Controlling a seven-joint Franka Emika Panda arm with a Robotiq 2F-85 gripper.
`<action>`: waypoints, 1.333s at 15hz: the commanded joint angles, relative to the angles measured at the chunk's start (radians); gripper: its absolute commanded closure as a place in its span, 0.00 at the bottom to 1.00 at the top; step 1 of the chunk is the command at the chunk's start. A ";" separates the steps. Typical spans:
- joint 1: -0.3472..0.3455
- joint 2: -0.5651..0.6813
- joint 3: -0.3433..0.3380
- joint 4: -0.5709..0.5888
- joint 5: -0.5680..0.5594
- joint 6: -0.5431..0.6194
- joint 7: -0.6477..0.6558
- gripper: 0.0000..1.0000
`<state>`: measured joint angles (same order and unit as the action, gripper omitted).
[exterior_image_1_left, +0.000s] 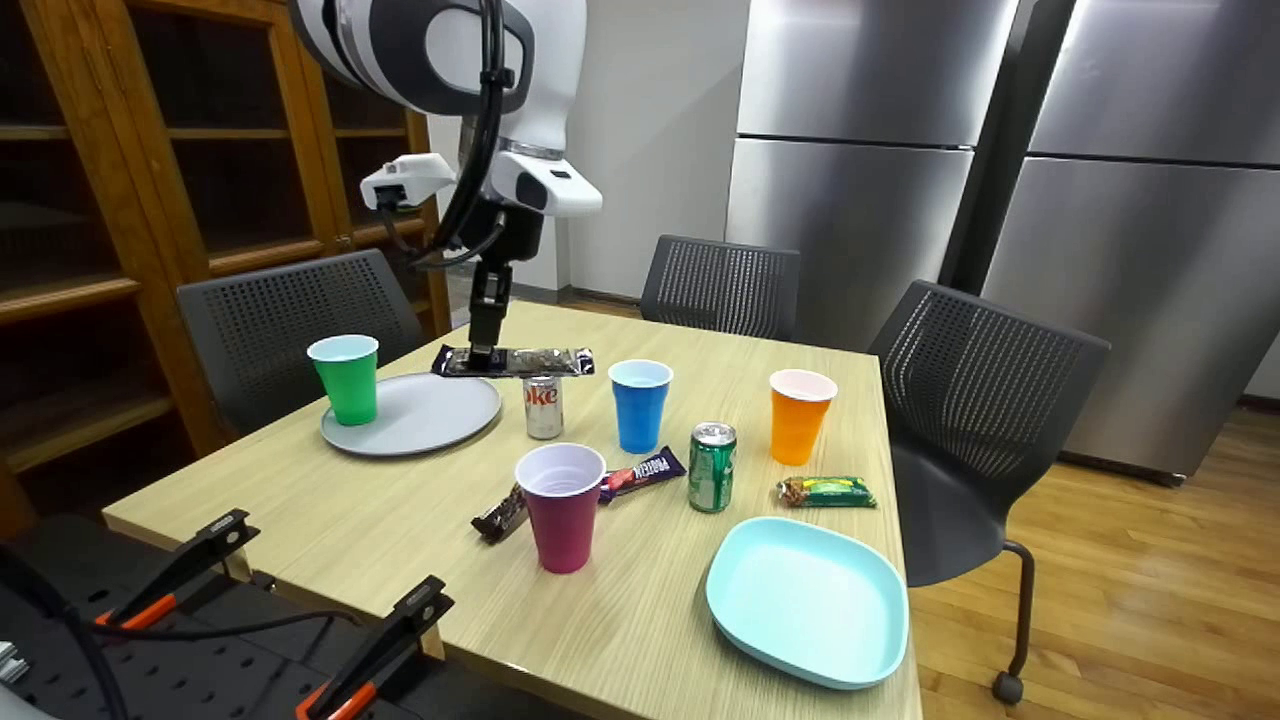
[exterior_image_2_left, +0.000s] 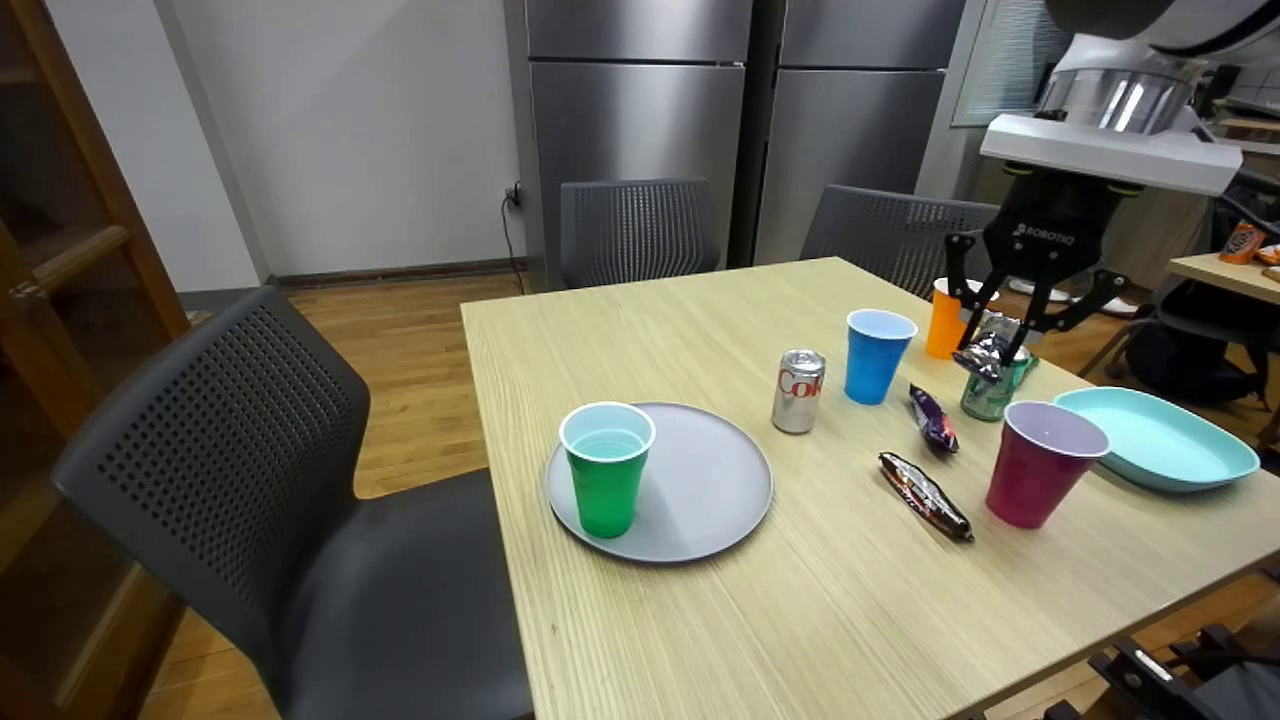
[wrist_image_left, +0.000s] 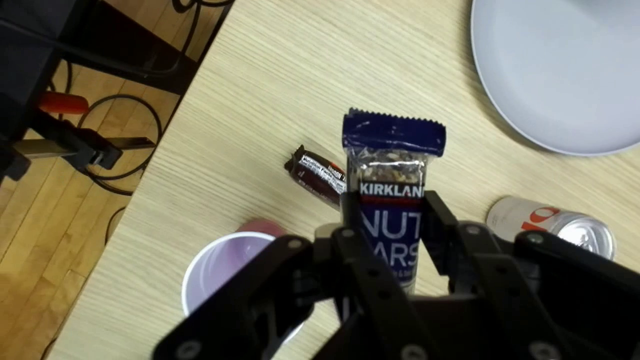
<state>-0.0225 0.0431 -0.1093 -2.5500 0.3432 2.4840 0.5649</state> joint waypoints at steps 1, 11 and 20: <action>-0.052 -0.059 -0.023 -0.011 -0.025 -0.054 0.018 0.91; -0.166 -0.026 -0.117 0.040 -0.010 -0.079 0.008 0.91; -0.228 0.087 -0.179 0.151 0.026 -0.077 0.010 0.91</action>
<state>-0.2278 0.0778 -0.2814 -2.4641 0.3484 2.4453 0.5647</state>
